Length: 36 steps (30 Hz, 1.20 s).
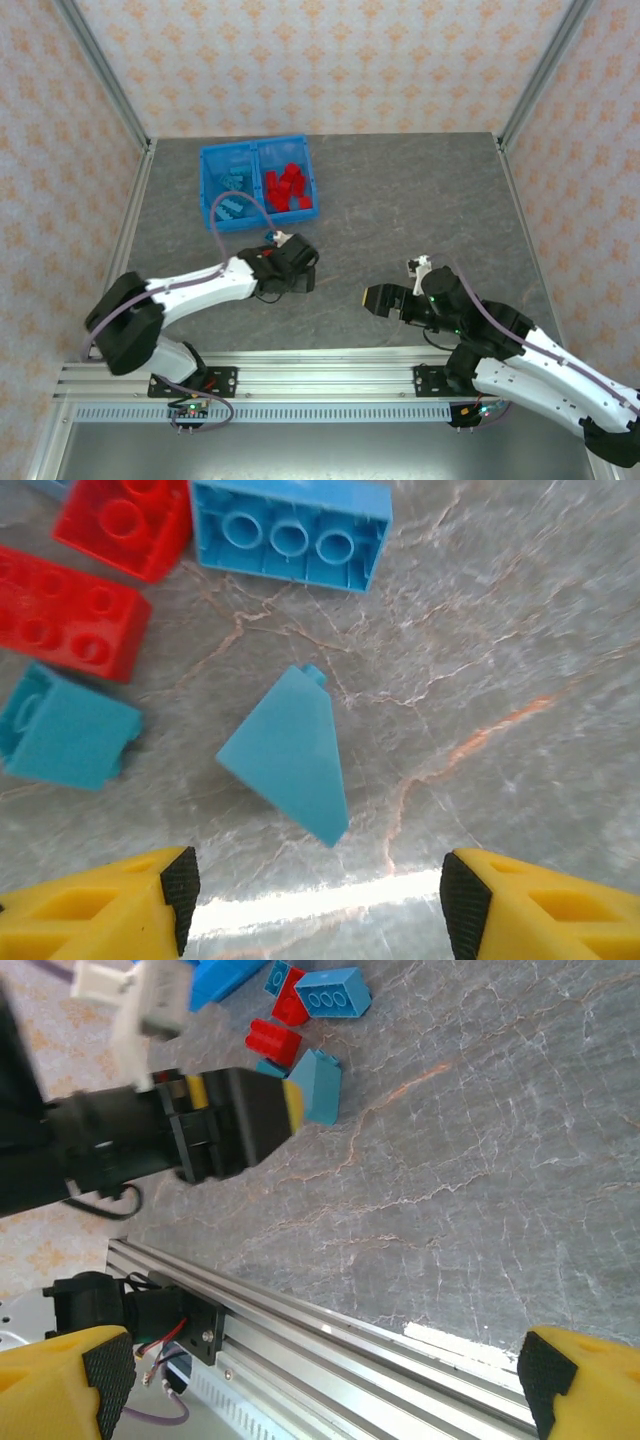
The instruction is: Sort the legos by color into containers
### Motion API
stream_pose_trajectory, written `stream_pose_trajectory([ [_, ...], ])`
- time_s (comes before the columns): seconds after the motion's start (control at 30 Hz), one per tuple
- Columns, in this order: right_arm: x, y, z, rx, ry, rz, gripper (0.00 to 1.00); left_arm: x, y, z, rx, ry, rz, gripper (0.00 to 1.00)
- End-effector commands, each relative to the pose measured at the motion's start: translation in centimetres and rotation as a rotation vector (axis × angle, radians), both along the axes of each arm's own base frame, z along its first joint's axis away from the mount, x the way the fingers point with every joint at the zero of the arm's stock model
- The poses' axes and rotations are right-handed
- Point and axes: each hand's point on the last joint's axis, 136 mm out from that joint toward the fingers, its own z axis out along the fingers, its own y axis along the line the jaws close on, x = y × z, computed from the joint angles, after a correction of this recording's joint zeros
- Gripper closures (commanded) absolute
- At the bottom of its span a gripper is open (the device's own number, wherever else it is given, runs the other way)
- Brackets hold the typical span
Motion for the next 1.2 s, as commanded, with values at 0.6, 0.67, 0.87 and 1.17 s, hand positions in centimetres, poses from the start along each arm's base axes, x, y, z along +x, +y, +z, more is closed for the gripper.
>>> stream_pose_trajectory([
  [0.6,-1.1,-1.1,-0.5,0.001,0.032,-0.009,0.01,3.9,1.0,-5.3,0.264,-0.036,0.056,0.51],
  [0.67,-1.1,-1.1,-0.4,0.003,0.031,-0.011,0.01,4.0,0.9,-5.3,0.263,-0.038,0.053,0.56],
  [0.87,-0.9,-1.0,0.2,0.006,0.019,-0.011,0.01,4.7,1.7,-3.6,0.317,-0.082,0.055,0.49],
  [1.17,-0.7,-0.5,0.5,-0.003,0.019,0.004,0.01,6.6,2.8,-1.4,0.358,-0.111,0.052,0.23],
])
